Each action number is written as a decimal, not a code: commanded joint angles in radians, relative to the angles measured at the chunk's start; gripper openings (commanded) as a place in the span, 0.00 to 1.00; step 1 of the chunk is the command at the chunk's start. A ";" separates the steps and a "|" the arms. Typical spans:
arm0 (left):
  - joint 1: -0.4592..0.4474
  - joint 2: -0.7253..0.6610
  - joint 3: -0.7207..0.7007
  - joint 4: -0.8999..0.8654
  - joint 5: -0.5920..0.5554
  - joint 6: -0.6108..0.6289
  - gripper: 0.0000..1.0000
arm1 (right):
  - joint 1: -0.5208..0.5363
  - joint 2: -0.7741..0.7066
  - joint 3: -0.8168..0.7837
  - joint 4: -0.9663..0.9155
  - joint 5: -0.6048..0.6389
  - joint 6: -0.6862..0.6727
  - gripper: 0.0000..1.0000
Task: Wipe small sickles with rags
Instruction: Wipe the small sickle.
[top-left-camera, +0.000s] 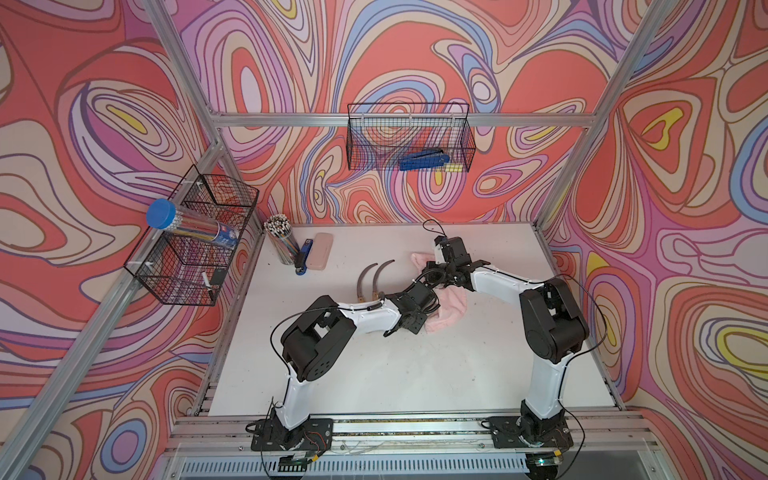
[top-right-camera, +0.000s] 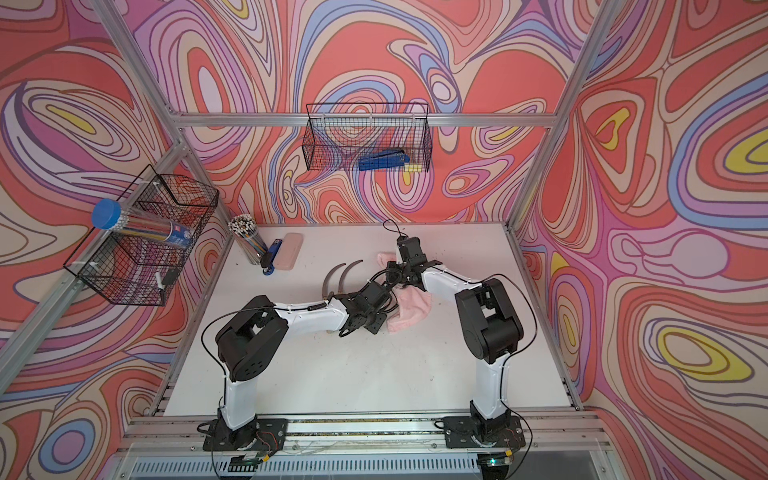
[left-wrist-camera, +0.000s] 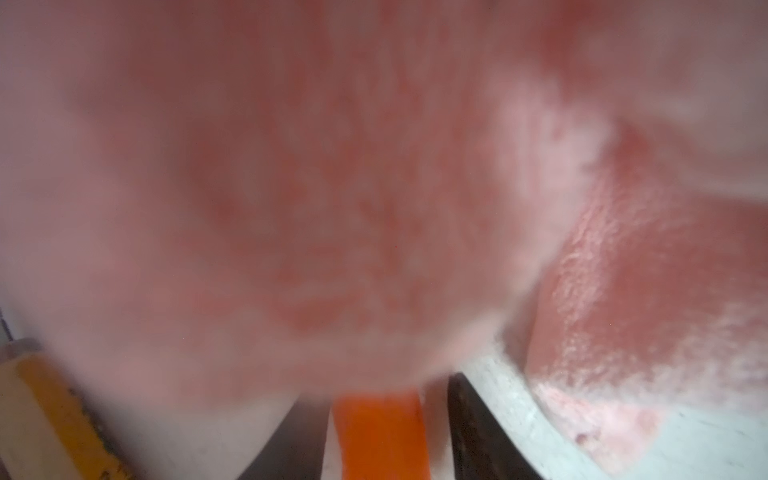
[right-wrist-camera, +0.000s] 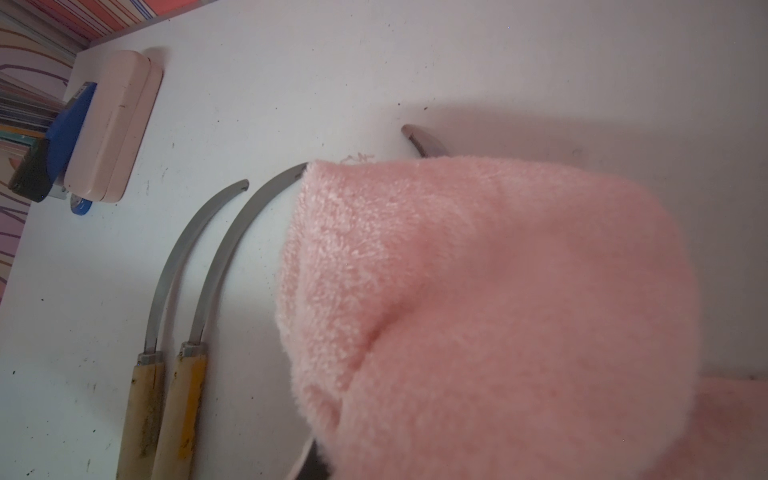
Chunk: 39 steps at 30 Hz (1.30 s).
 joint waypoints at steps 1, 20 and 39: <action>0.007 0.012 -0.034 -0.025 0.033 -0.013 0.36 | -0.029 -0.009 -0.028 0.014 0.013 0.007 0.00; 0.009 0.029 -0.081 -0.010 0.158 -0.083 0.34 | -0.086 0.013 -0.090 0.096 -0.072 0.024 0.00; 0.004 -0.036 -0.143 -0.061 0.106 -0.121 0.43 | -0.088 -0.102 -0.086 0.037 0.007 0.020 0.00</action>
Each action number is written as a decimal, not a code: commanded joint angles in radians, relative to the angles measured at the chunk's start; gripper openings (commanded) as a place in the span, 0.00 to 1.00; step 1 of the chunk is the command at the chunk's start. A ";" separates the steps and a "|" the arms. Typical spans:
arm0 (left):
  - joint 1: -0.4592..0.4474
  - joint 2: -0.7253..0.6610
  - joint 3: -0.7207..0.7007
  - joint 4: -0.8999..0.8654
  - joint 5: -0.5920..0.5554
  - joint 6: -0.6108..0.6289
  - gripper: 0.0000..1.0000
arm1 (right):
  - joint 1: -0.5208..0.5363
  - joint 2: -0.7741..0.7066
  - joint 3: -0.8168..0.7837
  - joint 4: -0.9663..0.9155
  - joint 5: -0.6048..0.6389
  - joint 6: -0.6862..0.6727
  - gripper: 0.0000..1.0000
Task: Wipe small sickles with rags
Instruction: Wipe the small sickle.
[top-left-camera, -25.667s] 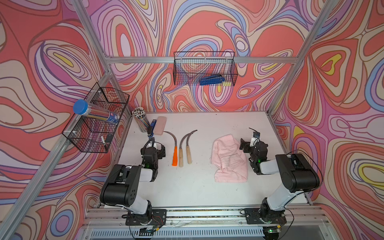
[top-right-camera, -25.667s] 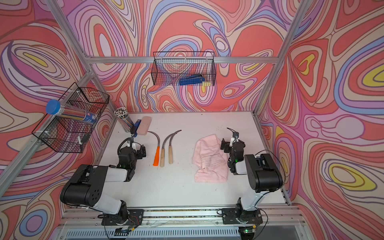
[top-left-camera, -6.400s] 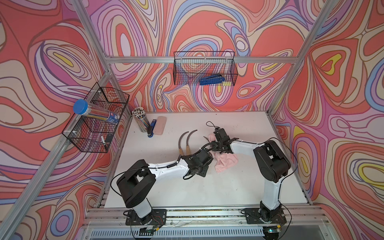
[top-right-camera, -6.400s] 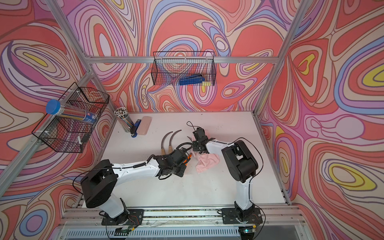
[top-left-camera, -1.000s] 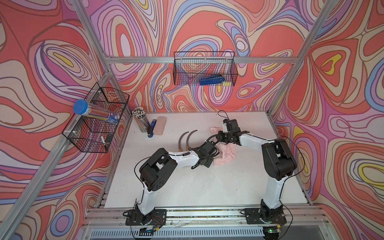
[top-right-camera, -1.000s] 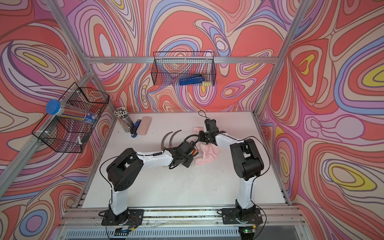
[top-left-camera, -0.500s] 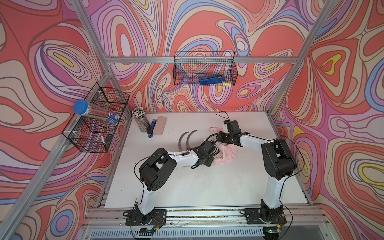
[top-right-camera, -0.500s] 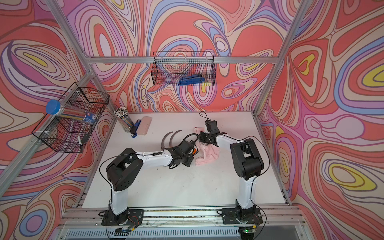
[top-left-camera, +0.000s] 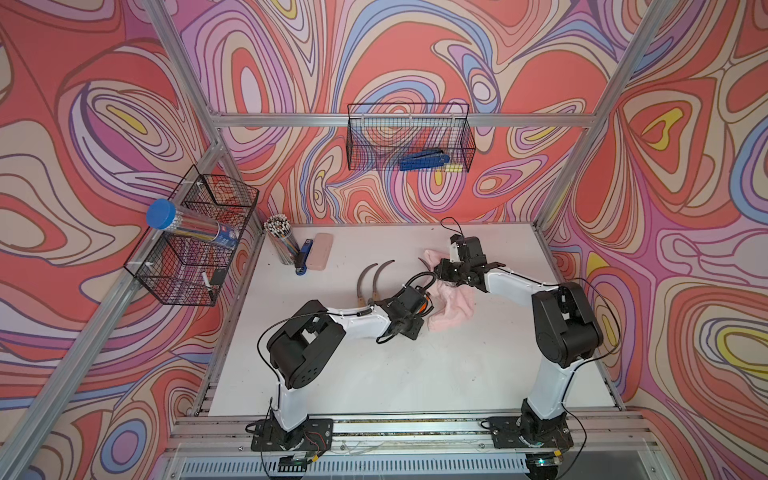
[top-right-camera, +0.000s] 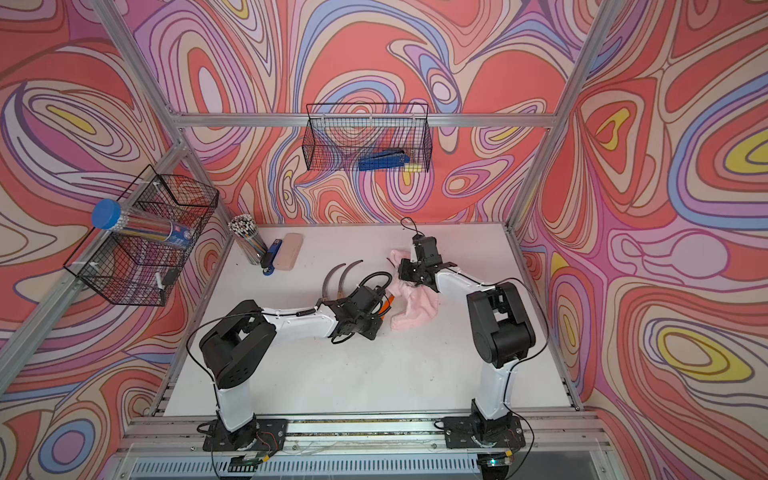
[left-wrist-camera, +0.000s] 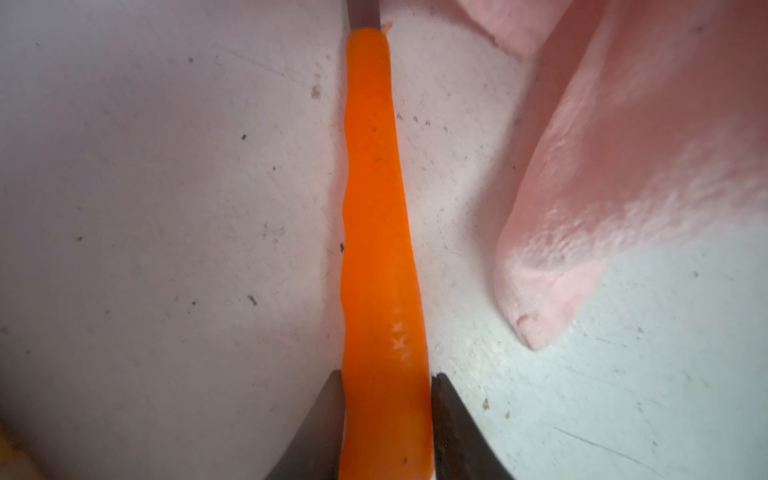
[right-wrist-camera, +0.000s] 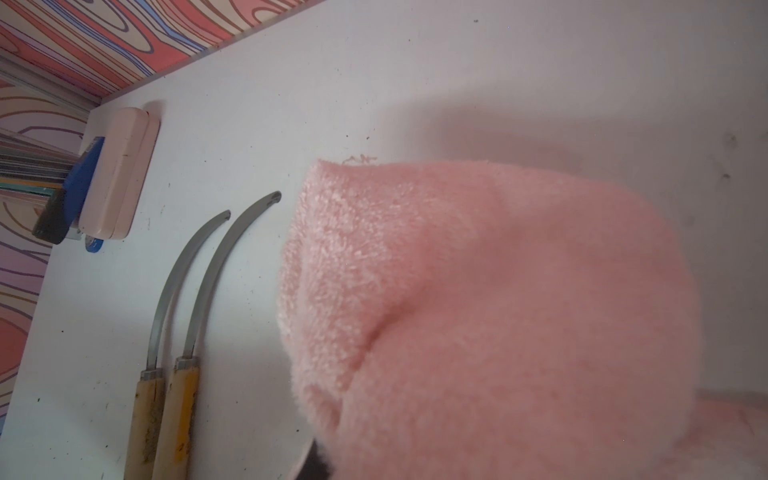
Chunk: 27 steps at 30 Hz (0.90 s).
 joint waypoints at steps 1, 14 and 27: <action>-0.009 0.065 0.006 -0.158 -0.052 -0.017 0.46 | 0.000 -0.030 -0.006 -0.017 0.051 -0.007 0.00; -0.060 0.121 0.062 -0.229 -0.169 0.000 0.31 | 0.000 -0.035 -0.013 -0.028 0.109 -0.021 0.00; -0.086 0.066 0.040 -0.232 -0.167 -0.004 0.05 | 0.004 -0.008 -0.018 0.002 0.015 -0.040 0.00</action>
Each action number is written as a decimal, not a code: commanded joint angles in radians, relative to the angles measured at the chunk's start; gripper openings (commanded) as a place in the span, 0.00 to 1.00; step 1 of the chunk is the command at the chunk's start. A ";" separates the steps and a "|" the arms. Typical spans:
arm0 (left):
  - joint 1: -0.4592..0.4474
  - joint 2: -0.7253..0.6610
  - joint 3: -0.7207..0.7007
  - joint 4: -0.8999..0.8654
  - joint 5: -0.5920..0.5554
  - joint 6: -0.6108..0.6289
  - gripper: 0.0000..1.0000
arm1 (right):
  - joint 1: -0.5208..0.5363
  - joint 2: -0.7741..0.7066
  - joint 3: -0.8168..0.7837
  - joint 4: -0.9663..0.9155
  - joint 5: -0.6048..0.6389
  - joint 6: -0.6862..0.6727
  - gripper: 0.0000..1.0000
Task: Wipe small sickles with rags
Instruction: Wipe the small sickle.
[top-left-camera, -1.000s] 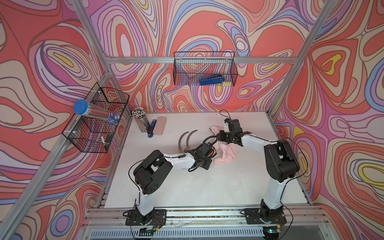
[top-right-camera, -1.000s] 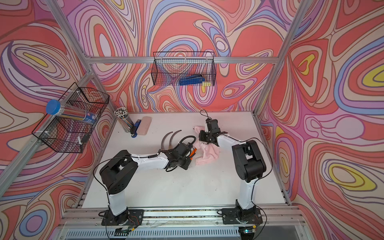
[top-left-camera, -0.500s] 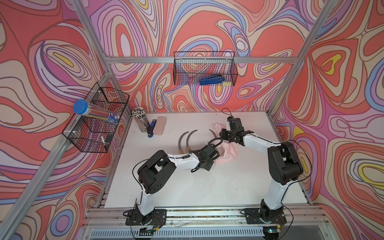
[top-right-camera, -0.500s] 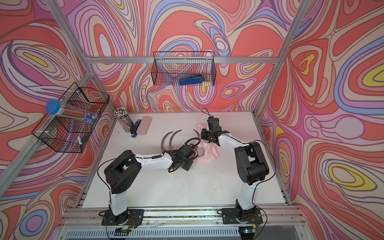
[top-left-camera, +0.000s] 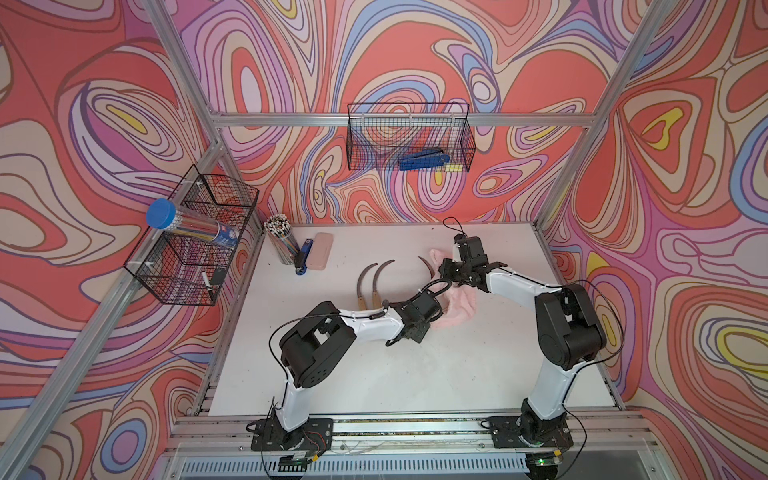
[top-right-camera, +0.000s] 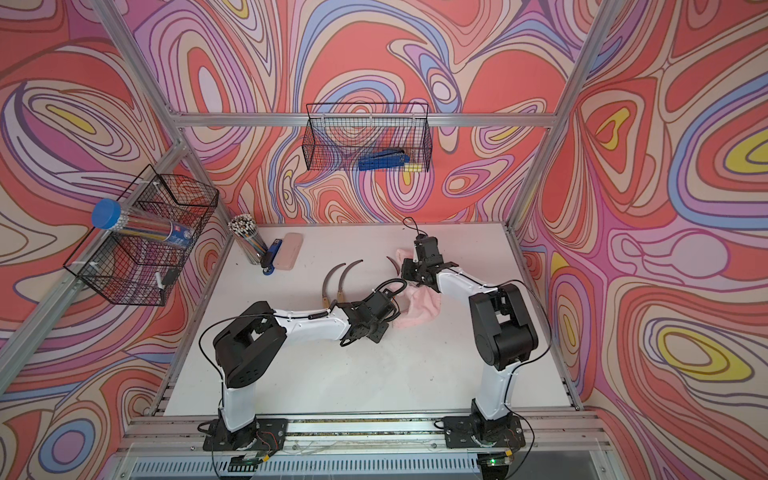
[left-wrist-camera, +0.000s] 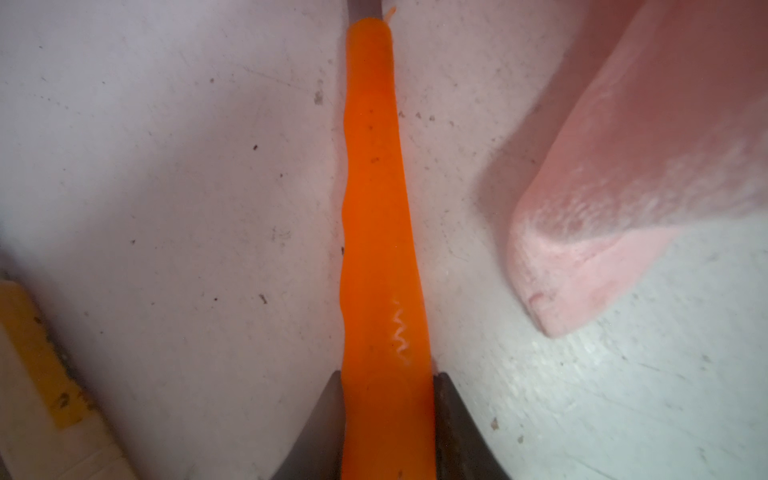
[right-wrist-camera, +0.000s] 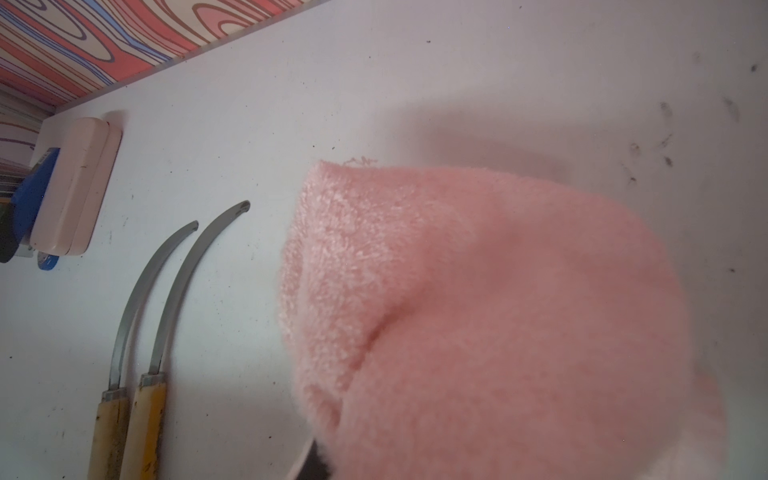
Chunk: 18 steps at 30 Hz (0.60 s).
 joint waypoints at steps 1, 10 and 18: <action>-0.004 -0.015 -0.058 -0.125 0.042 -0.009 0.01 | 0.010 0.013 -0.005 0.026 -0.058 -0.033 0.00; -0.050 -0.163 -0.097 -0.195 0.129 -0.097 0.00 | 0.044 0.140 0.062 0.033 -0.032 -0.037 0.00; -0.065 -0.237 -0.141 -0.186 0.182 -0.141 0.00 | 0.044 0.304 0.283 -0.040 -0.052 -0.063 0.00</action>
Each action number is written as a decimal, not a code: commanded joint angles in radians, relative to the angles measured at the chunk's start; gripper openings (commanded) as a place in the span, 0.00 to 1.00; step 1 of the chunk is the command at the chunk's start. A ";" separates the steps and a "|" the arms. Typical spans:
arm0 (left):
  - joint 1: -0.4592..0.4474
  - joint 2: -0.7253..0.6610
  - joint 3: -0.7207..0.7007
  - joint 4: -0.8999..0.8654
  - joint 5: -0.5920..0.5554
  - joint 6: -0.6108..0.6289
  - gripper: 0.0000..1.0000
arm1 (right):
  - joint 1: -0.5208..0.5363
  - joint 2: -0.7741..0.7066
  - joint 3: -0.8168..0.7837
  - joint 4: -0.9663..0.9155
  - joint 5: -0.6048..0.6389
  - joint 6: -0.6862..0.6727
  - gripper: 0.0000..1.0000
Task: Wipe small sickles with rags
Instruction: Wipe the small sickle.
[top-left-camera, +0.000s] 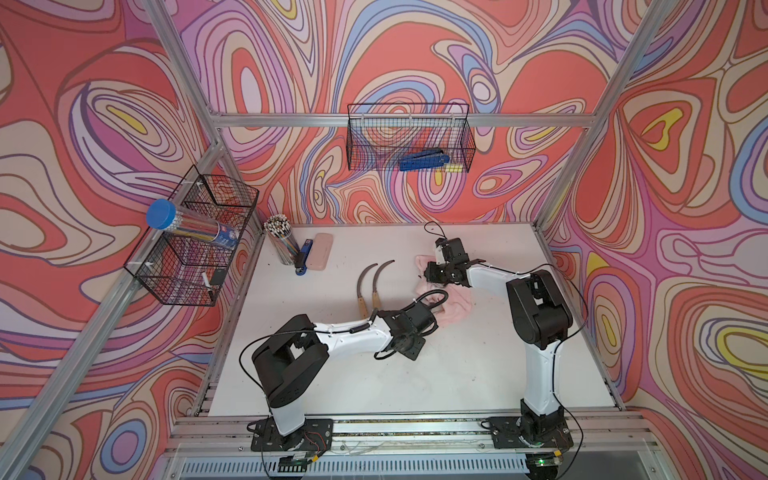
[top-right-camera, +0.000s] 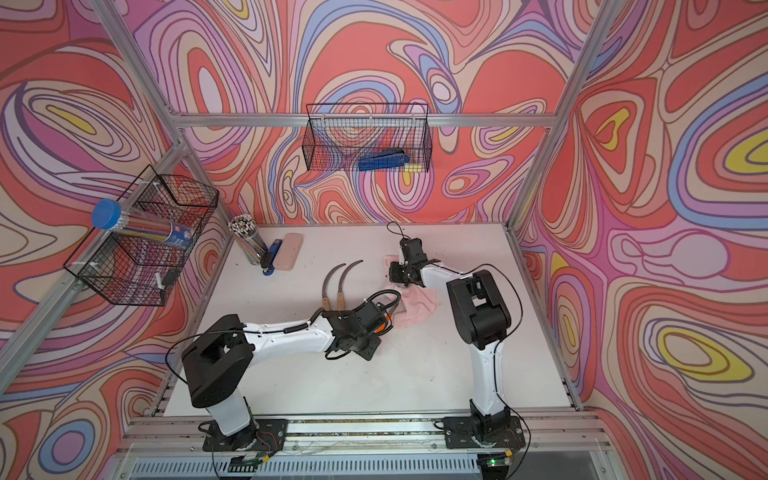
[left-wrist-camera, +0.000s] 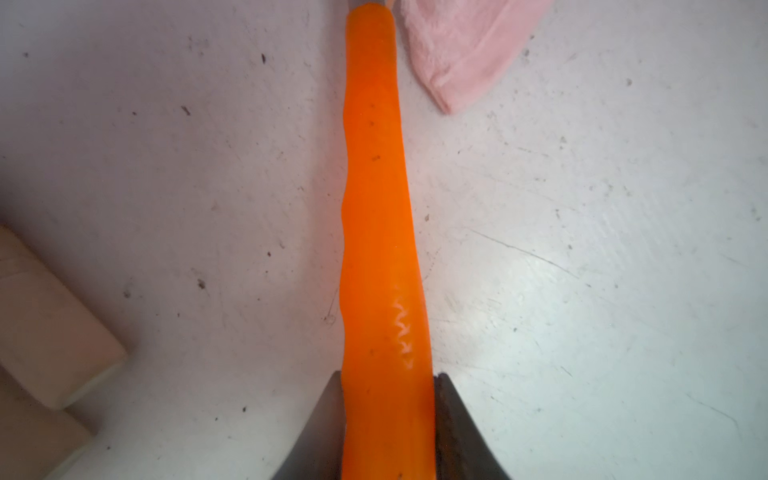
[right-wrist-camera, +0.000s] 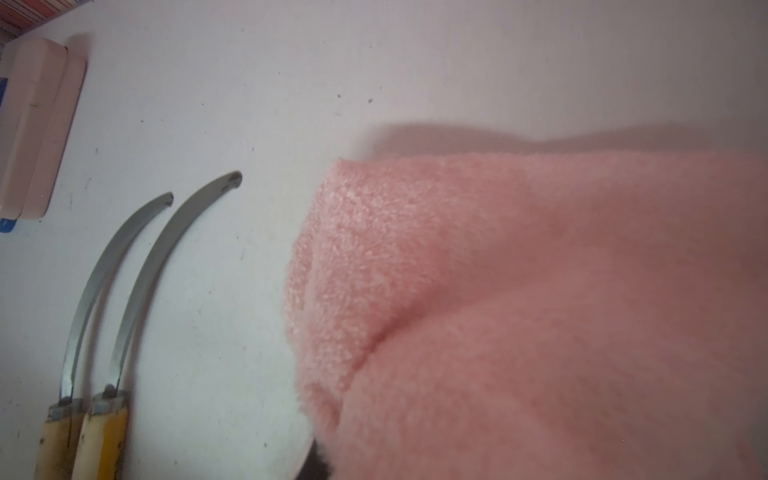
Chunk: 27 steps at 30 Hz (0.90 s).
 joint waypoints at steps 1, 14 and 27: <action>-0.008 -0.042 -0.021 -0.031 0.031 -0.038 0.00 | -0.002 0.056 0.087 -0.039 0.010 -0.034 0.00; -0.008 -0.012 0.009 -0.060 -0.086 -0.069 0.00 | 0.000 -0.006 -0.124 0.037 0.062 -0.028 0.00; -0.008 0.037 0.056 -0.058 -0.097 -0.067 0.00 | 0.125 -0.242 -0.483 0.217 0.098 0.048 0.00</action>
